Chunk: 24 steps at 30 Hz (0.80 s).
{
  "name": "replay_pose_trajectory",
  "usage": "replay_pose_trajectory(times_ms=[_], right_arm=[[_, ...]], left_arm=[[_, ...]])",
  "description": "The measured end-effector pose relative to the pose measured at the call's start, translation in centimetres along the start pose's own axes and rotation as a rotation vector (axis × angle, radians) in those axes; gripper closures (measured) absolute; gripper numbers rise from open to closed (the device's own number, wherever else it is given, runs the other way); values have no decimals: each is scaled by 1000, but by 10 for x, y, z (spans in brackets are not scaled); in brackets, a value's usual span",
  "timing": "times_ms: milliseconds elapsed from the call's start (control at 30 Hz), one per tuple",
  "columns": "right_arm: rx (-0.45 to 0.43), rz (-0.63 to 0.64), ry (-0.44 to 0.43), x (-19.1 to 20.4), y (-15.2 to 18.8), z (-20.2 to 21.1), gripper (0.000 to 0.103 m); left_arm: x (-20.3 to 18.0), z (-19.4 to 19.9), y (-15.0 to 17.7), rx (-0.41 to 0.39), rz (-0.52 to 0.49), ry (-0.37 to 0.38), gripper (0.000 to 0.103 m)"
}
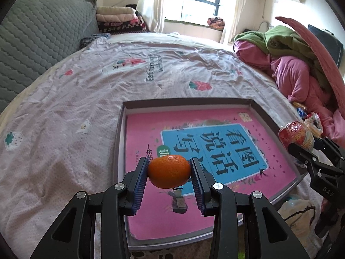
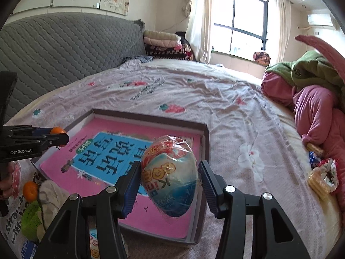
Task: Organize objects
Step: 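Carry the orange and the egg over the pink workbook in the grey box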
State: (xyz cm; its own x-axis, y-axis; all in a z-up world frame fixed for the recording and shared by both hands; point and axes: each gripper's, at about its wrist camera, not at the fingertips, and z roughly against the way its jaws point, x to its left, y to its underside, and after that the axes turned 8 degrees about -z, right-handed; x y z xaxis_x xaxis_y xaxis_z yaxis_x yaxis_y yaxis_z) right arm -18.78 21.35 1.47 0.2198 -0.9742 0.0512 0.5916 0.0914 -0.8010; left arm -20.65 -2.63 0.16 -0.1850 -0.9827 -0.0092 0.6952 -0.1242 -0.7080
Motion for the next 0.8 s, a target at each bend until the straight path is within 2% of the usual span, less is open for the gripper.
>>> replay_pose_trajectory(times_ms=[433,800], right_arm=[[78,-10,-16,1,14,-19,49],[95,-28,1,-3,18,-26,48]], left_arm=[[-6,-8,6,22,-13,36,63],[-7,-18,8,39,-21,14,63]])
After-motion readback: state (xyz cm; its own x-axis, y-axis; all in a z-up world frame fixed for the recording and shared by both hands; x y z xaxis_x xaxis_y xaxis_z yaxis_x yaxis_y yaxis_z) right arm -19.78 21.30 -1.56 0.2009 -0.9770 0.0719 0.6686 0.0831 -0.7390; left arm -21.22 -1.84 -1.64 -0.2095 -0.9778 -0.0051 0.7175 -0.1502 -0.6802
